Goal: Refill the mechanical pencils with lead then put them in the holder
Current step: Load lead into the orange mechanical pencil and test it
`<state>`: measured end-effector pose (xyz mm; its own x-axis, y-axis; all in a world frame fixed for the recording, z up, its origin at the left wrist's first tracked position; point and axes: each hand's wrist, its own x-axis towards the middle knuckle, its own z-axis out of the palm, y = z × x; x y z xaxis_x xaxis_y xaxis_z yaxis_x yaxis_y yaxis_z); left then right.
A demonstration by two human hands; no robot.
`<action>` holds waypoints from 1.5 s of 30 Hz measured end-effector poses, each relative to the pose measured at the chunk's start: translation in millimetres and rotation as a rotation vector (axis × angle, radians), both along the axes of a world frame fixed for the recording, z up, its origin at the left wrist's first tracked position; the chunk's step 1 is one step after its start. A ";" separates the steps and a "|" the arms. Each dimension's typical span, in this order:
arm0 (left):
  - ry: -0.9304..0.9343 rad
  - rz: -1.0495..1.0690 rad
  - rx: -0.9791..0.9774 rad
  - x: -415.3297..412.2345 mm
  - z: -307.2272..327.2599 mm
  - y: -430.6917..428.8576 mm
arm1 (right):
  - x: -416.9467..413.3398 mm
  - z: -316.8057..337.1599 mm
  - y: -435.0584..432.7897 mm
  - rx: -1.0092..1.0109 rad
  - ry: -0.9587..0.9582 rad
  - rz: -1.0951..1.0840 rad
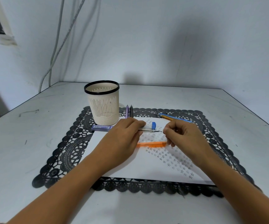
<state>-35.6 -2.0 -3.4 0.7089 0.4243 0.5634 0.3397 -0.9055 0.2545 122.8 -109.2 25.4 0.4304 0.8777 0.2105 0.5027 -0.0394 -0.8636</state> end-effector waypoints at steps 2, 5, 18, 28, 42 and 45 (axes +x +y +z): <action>0.001 0.001 -0.001 -0.2 0.3 -0.2 | 0.4 0.1 0.1 -0.004 0.014 0.006; -0.003 -0.001 -0.004 0.1 0.4 0.0 | 0.4 -0.2 0.8 0.003 0.040 0.009; -0.006 0.003 -0.002 0.0 0.9 -0.6 | -0.5 -0.3 -1.1 0.017 -0.015 0.053; -0.014 -0.002 -0.009 -0.7 0.1 1.0 | 4.4 -4.9 -0.2 0.080 -0.185 -0.049; -0.025 -0.007 -0.036 -0.3 0.5 0.2 | 6.1 -2.3 -2.3 0.124 -0.179 -0.020; -0.022 -0.009 -0.041 -0.2 0.7 0.1 | 6.2 -1.5 -2.0 0.116 -0.133 -0.010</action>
<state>-35.8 -1.9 -2.7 0.7003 0.4411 0.5613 0.3255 -0.8971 0.2989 129.0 -111.2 23.9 0.4006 0.8402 0.3655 0.6128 0.0509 -0.7886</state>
